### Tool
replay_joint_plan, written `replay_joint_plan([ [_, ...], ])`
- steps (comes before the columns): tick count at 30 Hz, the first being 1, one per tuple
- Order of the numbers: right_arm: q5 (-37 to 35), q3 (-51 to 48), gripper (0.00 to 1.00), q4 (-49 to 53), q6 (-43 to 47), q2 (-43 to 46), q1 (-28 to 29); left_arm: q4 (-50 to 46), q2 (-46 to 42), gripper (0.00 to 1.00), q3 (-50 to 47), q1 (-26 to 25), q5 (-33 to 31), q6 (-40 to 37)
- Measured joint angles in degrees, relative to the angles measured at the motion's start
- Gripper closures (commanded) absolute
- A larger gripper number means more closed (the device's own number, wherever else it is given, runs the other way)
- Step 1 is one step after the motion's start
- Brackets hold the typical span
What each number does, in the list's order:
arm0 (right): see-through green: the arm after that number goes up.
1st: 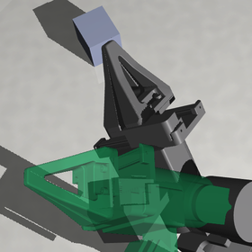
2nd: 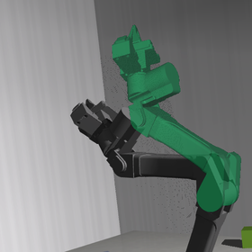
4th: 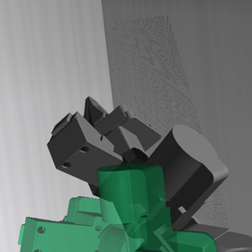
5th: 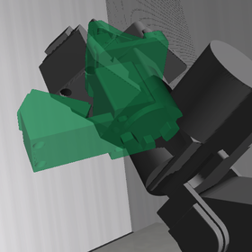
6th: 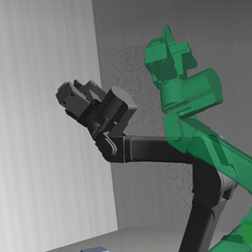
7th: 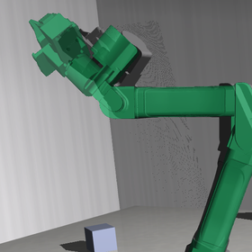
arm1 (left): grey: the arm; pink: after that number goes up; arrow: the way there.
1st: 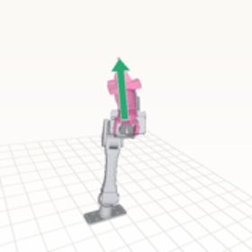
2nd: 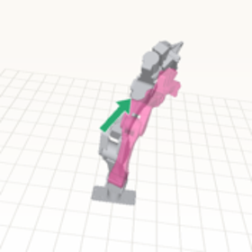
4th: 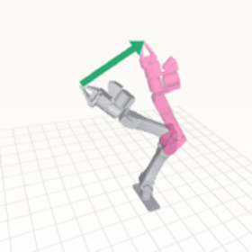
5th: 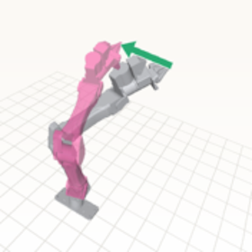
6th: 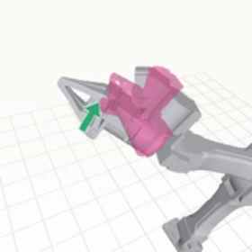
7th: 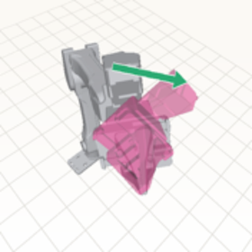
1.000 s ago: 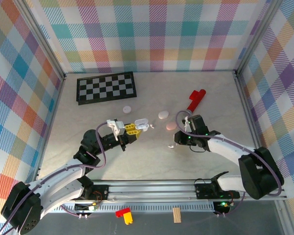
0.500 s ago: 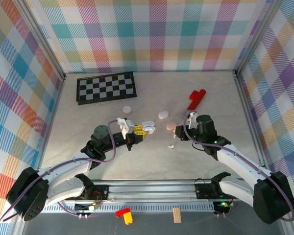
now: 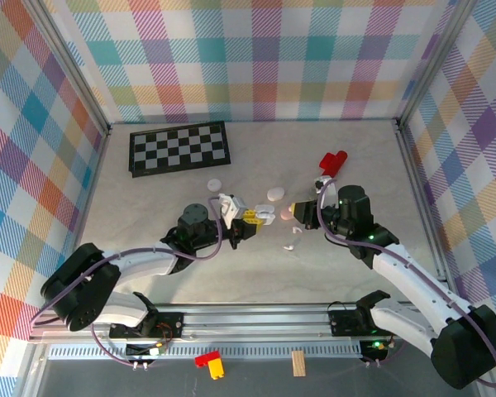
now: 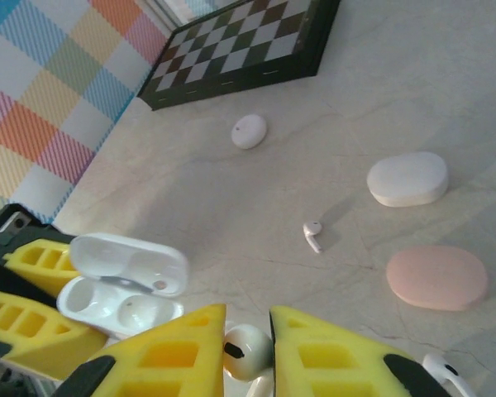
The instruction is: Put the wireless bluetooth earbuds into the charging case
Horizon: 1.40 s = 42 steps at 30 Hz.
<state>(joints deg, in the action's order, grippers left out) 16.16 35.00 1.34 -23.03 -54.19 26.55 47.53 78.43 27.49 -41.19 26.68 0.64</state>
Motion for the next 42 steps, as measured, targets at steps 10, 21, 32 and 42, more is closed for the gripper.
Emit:
replay_joint_plan([
  [10,2.12,1.99,0.81,-0.04,1.38,-0.09,2.86,3.91,2.99,0.91,0.96,-0.33,1.77,1.68],
  [21,3.23,5.68,0.81,-1.51,3.02,-5.2,6.14,3.61,2.73,0.91,0.96,-0.37,4.22,2.56],
  [32,3.21,5.95,0.82,-3.06,3.45,-7.08,6.56,2.95,-0.37,0.91,0.96,-0.42,3.63,4.26],
  [42,3.04,5.9,0.82,-3.02,4.07,-5.86,6.56,2.16,-1.07,0.91,0.96,-0.42,2.54,4.55],
])
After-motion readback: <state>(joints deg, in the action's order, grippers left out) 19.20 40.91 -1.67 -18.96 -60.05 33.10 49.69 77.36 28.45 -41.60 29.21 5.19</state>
